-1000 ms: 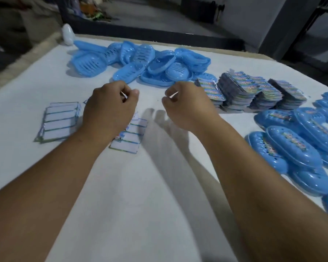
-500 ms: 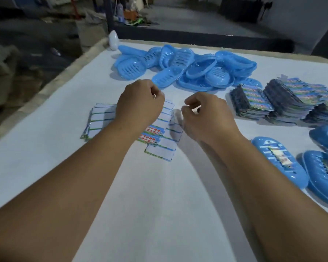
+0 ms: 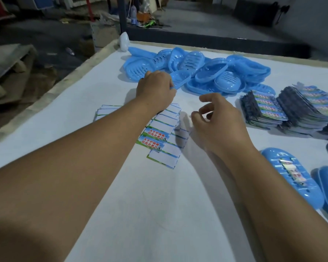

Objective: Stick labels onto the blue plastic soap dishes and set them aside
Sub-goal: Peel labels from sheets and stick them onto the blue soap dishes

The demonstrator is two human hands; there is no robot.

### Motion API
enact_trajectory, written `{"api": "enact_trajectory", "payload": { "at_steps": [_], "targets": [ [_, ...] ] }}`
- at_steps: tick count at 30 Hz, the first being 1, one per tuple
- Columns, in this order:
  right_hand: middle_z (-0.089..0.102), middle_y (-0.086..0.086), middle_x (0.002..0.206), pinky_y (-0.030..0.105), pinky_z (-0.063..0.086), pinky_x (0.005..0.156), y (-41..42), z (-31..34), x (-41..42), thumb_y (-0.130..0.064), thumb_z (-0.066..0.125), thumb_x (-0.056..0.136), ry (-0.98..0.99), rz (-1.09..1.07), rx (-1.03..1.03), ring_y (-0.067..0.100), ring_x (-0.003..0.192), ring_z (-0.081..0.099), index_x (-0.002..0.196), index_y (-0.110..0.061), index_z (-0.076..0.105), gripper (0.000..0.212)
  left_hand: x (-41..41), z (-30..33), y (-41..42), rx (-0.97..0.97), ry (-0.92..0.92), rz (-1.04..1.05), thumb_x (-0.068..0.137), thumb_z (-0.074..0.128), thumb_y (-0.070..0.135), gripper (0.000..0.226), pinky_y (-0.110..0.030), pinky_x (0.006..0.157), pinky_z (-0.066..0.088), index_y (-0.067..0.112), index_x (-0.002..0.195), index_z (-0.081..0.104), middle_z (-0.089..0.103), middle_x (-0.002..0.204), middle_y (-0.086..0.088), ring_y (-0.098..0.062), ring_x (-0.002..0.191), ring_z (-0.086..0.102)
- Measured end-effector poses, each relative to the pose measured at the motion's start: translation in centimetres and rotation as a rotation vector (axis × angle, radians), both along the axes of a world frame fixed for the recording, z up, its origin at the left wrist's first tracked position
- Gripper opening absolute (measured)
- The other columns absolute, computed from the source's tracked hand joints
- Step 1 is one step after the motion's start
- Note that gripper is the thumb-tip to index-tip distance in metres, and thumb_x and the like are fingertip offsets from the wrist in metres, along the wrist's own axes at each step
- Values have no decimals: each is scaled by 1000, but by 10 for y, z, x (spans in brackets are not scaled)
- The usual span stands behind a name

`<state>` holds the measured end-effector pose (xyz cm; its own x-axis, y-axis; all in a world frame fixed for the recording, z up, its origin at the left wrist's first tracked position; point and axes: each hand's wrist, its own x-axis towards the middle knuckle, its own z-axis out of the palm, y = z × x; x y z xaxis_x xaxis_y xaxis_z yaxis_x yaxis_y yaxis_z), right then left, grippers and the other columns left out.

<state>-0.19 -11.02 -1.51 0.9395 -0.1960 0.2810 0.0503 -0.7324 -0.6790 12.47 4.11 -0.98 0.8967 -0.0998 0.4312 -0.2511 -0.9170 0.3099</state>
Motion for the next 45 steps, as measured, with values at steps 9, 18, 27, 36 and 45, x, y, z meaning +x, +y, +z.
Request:
{"api": "enact_trajectory", "payload": {
  "at_steps": [9,18,27,36,45],
  "targets": [
    [61,-5,120,29,45,92,-1,6,-1,-25,63,93,-102,-14,22,16,107,60,132,-25,59,39,-41,33,6,-278,-34,-140,106,41,31,13,-28,64,35,21,103,49,61,96,2,-16,84,54],
    [31,-5,158,26,21,108,-4,19,-13,-40,92,65,-134,321,-122,25,144,28,153,-36,37,104,-101,26,4,-779,255,-148,104,44,35,35,-52,88,55,8,103,65,70,102,-14,-32,99,67],
    [58,-13,132,37,43,106,-11,22,-14,-55,83,69,-28,278,-197,22,127,49,145,-31,51,86,-106,23,2,-818,416,-108,100,48,46,48,-48,84,59,4,97,70,75,87,-10,-29,81,71],
    [54,-18,123,25,42,82,-36,21,-17,-56,82,69,180,289,-229,7,100,58,145,-45,36,90,-118,20,25,-110,322,-12,85,68,56,42,-29,79,40,26,113,63,62,108,7,-16,102,58],
    [54,-18,125,25,45,81,-40,25,-19,-50,82,72,280,321,-236,9,102,62,145,-45,40,84,-119,24,27,-82,482,-35,70,85,50,80,-28,81,36,29,137,46,56,120,6,-15,109,51]
  ]
}}
